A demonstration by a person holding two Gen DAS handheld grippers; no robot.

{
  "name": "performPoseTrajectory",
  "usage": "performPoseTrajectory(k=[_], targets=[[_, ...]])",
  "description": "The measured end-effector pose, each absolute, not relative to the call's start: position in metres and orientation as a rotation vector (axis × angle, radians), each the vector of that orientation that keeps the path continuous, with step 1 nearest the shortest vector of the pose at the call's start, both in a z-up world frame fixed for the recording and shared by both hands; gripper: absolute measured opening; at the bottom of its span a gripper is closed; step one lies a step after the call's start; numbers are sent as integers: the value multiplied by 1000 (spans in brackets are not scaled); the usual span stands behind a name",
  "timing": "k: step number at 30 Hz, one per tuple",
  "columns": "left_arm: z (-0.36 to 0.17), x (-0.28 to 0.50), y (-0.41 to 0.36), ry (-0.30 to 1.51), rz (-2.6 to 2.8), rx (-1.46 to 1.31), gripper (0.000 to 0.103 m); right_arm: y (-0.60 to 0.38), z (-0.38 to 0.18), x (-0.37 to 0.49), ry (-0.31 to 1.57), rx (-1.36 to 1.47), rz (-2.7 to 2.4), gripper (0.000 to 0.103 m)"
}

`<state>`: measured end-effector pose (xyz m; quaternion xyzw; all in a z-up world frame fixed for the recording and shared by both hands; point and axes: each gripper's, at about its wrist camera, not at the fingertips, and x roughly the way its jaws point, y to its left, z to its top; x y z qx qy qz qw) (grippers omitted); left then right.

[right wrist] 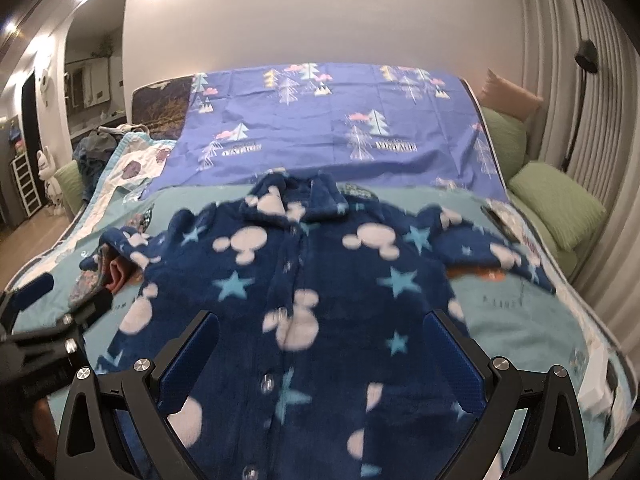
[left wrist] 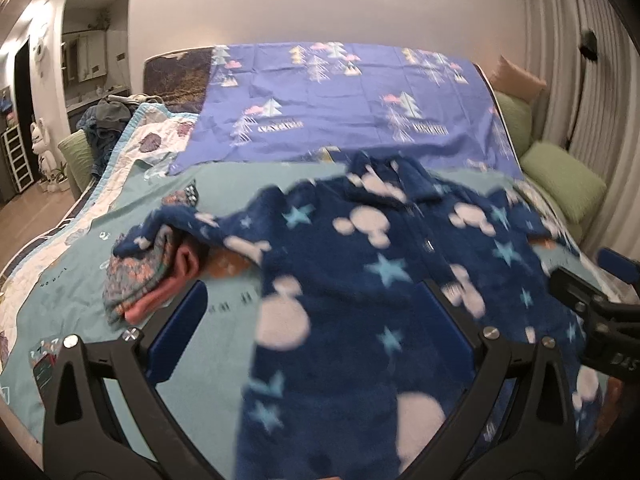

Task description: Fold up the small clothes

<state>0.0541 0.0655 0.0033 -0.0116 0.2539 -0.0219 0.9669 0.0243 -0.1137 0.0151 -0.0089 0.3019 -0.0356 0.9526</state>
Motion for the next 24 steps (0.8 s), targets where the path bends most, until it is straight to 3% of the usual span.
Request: performPoseTrajectory(k=[5,9,17,24], targets=[[24,110,116,479,75,-94,102,-112,43,57,521,-108,-102,103],[19,165,174,506,167,-234,102,-113,32,95,632,-97,-31,103],[-72,230,266,805,151,-626,102,-122,-11,125,721,43,80,103],[-110,260,292,892,189,-790,95,-124,-34,145,773,32,43,103]])
